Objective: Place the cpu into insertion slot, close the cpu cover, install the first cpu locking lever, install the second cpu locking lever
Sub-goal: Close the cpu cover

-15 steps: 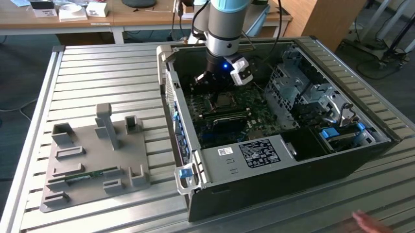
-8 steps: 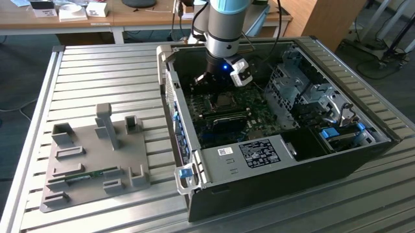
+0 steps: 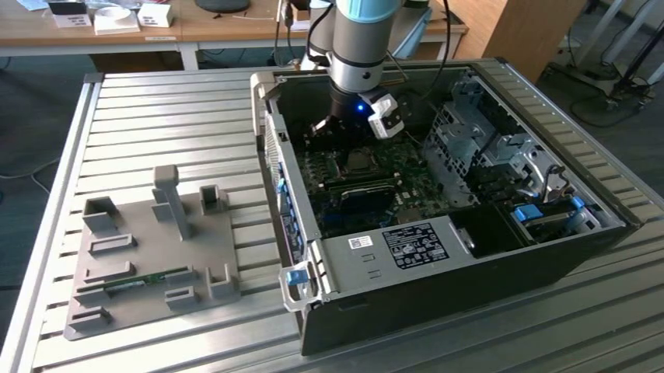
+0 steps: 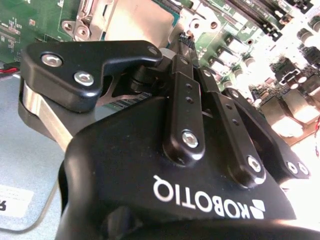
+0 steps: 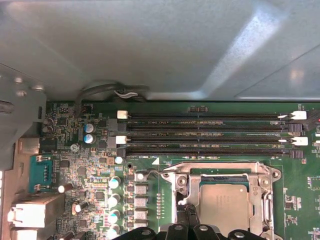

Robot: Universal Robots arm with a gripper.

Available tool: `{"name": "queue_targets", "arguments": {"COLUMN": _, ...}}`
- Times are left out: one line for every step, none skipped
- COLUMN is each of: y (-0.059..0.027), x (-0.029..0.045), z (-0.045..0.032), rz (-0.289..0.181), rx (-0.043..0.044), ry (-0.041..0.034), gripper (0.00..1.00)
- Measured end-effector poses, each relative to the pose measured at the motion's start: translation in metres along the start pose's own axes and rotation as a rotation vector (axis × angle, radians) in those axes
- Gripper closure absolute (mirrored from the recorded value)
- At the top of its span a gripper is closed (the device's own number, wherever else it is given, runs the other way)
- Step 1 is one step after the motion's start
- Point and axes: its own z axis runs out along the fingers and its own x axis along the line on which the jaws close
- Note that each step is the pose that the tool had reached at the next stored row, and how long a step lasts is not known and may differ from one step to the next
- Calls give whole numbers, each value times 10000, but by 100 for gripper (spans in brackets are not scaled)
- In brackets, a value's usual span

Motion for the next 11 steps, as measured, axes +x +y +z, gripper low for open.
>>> {"name": "queue_targets", "arguments": {"y": 0, "x": -3, "z": 0, "rz": 0, "rx": 0, "ry": 0, "gripper": 89}}
{"name": "queue_targets", "arguments": {"y": 0, "x": -6, "z": 1, "rz": -1, "rx": 0, "ry": -1, "gripper": 89}}
{"name": "queue_targets", "arguments": {"y": 2, "x": -9, "z": 1, "rz": 0, "rx": 0, "ry": 0, "gripper": 89}}
{"name": "queue_targets", "arguments": {"y": 3, "x": -10, "z": 1, "rz": 1, "rx": 0, "ry": 0, "gripper": 89}}
{"name": "queue_targets", "arguments": {"y": 6, "x": -11, "z": 0, "rz": 0, "rx": 2, "ry": 1, "gripper": 89}}
{"name": "queue_targets", "arguments": {"y": 11, "x": -11, "z": 1, "rz": 0, "rx": 2, "ry": 1, "gripper": 89}}
{"name": "queue_targets", "arguments": {"y": 17, "x": -11, "z": 2, "rz": 0, "rx": 1, "ry": 0, "gripper": 89}}
{"name": "queue_targets", "arguments": {"y": 22, "x": -11, "z": 2, "rz": -1, "rx": 1, "ry": 1, "gripper": 89}}
{"name": "queue_targets", "arguments": {"y": 27, "x": -11, "z": 2, "rz": -1, "rx": 1, "ry": 0, "gripper": 89}}
{"name": "queue_targets", "arguments": {"y": 31, "x": -11, "z": 3, "rz": -1, "rx": 1, "ry": 0, "gripper": 89}}
{"name": "queue_targets", "arguments": {"y": 35, "x": -11, "z": 3, "rz": -1, "rx": 0, "ry": 0, "gripper": 89}}
